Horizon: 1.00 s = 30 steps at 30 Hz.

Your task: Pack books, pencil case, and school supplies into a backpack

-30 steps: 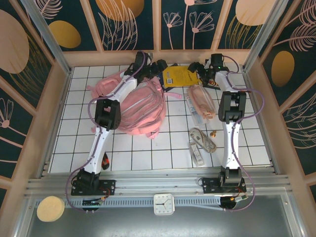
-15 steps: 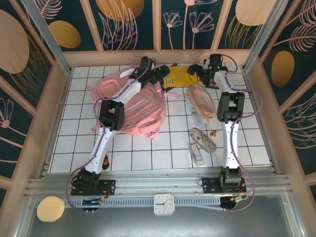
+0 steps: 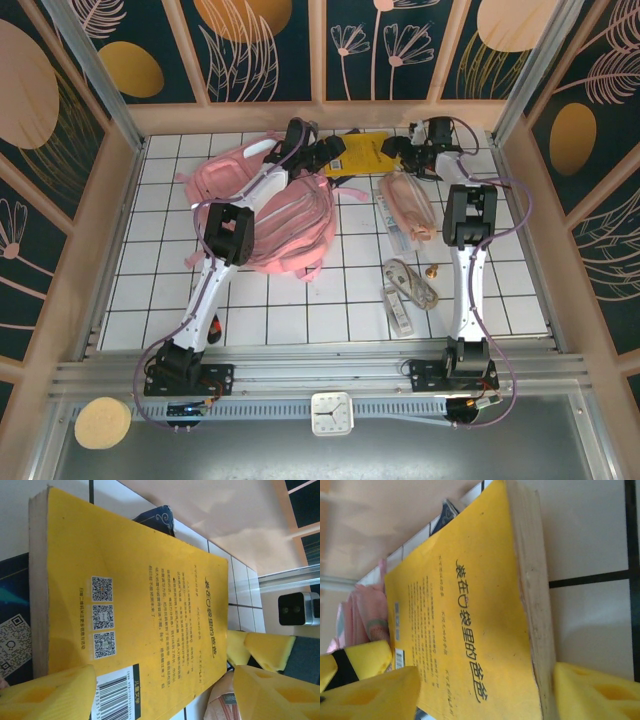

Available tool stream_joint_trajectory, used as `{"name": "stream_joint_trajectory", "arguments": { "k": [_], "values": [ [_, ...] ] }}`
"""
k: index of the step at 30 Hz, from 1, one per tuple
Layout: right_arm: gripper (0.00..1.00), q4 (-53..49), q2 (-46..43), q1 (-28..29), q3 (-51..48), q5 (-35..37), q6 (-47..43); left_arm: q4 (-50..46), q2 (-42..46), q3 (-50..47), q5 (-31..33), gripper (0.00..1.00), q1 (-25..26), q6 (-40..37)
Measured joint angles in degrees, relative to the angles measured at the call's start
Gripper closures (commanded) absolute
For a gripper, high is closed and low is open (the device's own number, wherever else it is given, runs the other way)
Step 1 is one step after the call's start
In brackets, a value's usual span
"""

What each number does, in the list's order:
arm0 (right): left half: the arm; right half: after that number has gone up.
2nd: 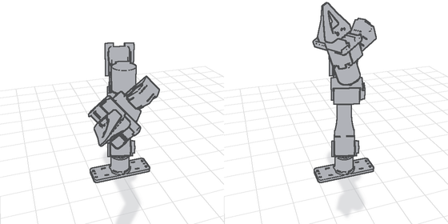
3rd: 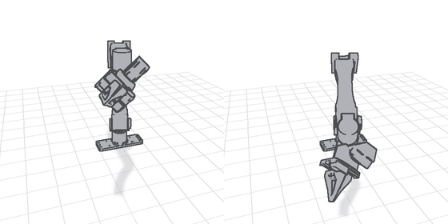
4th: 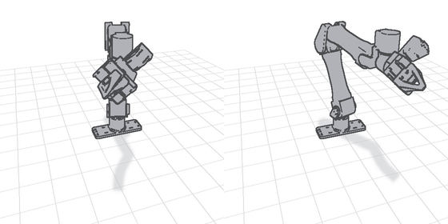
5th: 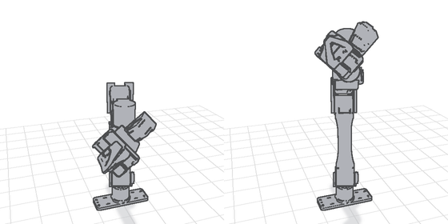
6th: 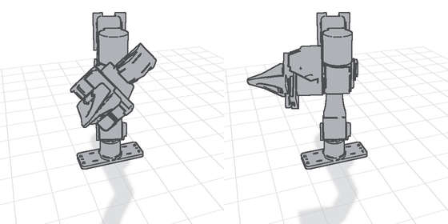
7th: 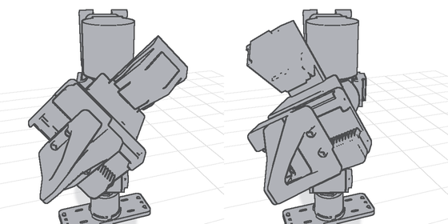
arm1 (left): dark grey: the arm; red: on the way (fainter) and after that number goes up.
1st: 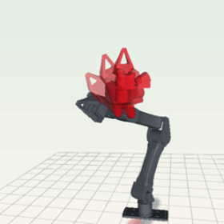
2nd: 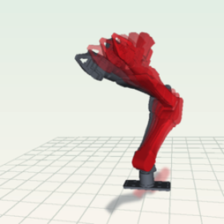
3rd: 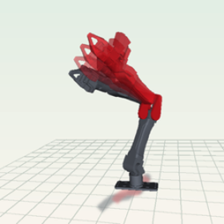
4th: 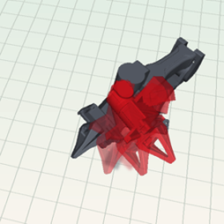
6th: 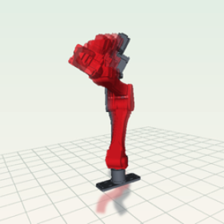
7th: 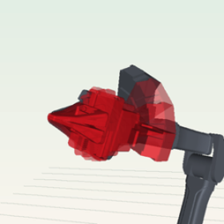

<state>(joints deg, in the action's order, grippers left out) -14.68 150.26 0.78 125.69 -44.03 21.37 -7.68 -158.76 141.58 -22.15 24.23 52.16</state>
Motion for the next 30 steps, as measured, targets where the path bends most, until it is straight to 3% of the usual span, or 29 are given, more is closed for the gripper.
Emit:
{"name": "stream_joint_trajectory", "arguments": {
  "k": [3, 8, 21, 30],
  "values": [
    [0.57, 2.99, -0.87, -0.11, -3.1, 0.2, 1.2, -0.02, 0.0, 0.0, -0.07, 0.28, -0.07, 0.0],
    [1.0, 2.91, -1.14, -0.39, -3.87, 0.9, 1.01, -0.17, 0.0, -0.02, -0.13, 0.28, -0.33, -0.31],
    [1.0, -2.43, -13.29, 1.4, -10.27, 1.99, -2.14, 0.0, 0.87, -1.4, -2.6, 0.28, -1.11, -1.77],
    [1.0, -4.22, -37.42, 11.15, -35.58, 2.4, -2.84, -1.09, 6.49, -8.17, -10.01, 0.29, -0.9, -6.71]
  ]
}}
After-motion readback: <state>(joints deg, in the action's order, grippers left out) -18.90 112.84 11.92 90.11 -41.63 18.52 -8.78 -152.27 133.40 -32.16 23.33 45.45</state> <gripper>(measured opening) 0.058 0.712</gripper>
